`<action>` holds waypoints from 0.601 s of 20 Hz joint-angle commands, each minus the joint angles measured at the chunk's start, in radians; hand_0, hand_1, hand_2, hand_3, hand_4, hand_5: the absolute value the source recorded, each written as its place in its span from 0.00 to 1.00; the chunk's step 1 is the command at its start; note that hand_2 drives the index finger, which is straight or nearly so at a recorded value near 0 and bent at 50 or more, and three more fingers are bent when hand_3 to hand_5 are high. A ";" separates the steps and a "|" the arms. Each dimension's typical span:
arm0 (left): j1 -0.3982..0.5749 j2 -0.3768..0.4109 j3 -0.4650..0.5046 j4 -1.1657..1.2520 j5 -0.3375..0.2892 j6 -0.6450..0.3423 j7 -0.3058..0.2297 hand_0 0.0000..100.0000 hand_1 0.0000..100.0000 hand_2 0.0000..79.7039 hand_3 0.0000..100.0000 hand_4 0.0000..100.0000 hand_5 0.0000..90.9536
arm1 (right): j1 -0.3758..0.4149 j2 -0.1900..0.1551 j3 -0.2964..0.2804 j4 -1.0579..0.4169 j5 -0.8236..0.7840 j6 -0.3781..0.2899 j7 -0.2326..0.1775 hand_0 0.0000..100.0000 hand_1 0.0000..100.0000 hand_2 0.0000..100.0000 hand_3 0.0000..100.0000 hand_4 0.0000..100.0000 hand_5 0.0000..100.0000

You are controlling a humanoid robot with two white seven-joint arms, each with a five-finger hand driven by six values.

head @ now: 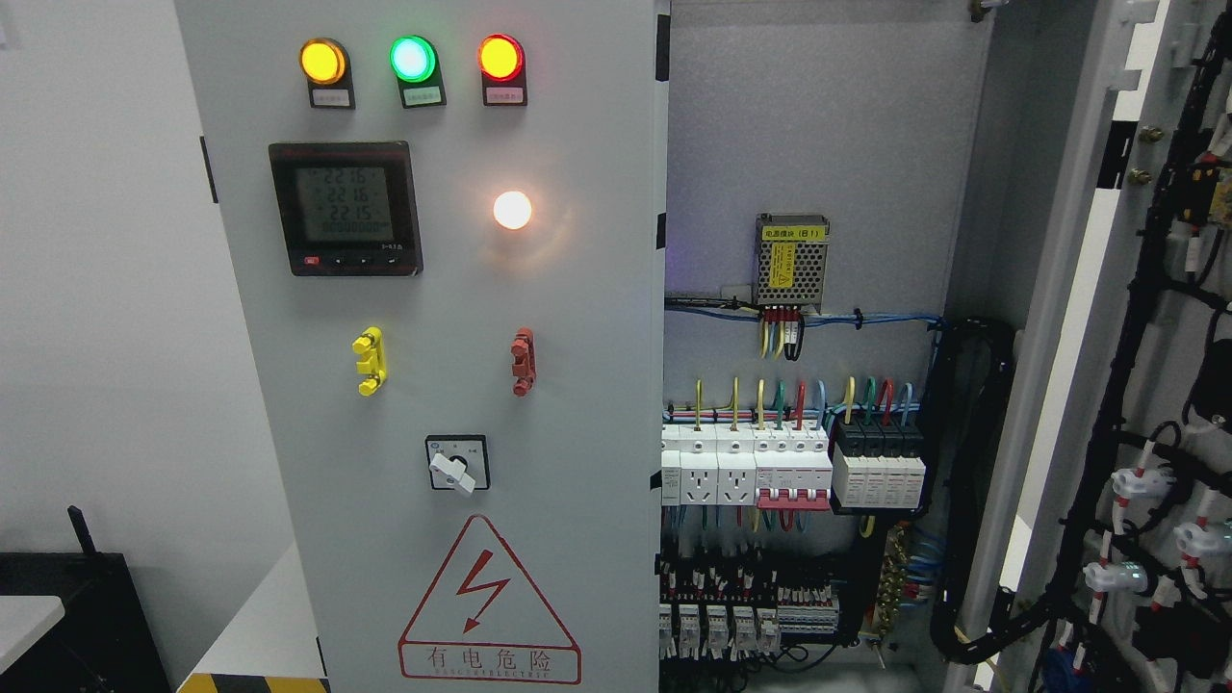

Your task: Open door with both hands

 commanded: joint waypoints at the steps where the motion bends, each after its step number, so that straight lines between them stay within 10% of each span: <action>1: 0.256 -0.002 0.302 -0.002 -0.103 -0.065 0.001 0.00 0.00 0.00 0.00 0.00 0.00 | 0.000 -0.001 0.000 0.000 0.000 0.001 0.001 0.38 0.00 0.00 0.00 0.00 0.00; 12: 0.531 -0.108 0.387 0.266 -0.290 -0.523 0.001 0.00 0.00 0.00 0.00 0.00 0.00 | 0.000 0.000 0.000 0.000 0.000 0.001 0.001 0.38 0.00 0.00 0.00 0.00 0.00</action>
